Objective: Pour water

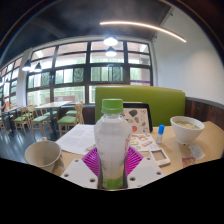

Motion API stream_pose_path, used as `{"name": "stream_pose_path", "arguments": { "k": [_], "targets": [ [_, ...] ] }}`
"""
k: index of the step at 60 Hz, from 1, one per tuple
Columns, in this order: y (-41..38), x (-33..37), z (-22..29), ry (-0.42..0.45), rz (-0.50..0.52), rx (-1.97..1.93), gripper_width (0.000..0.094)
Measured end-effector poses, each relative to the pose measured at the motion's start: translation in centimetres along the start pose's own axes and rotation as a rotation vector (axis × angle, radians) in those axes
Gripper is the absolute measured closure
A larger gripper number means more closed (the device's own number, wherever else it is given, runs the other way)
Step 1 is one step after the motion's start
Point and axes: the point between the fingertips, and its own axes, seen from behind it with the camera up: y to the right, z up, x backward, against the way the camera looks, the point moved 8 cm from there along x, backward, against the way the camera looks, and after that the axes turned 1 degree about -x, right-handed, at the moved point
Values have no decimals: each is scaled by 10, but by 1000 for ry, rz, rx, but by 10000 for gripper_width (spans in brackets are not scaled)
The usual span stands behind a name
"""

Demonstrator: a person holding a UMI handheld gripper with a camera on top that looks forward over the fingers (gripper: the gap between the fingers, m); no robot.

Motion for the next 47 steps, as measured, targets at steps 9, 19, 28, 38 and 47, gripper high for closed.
{"name": "stream_pose_path", "arguments": {
  "k": [9,19,28,38,47],
  "targets": [
    [4,5,0,-44,-16,8,387],
    [9,50,4,-34,-11,67,122],
    [5,125,7,-20,11,67,115],
    [-1,215,-1,-13,35,64,112],
    [-3,282,-12,0,45,31,114]
  ]
}}
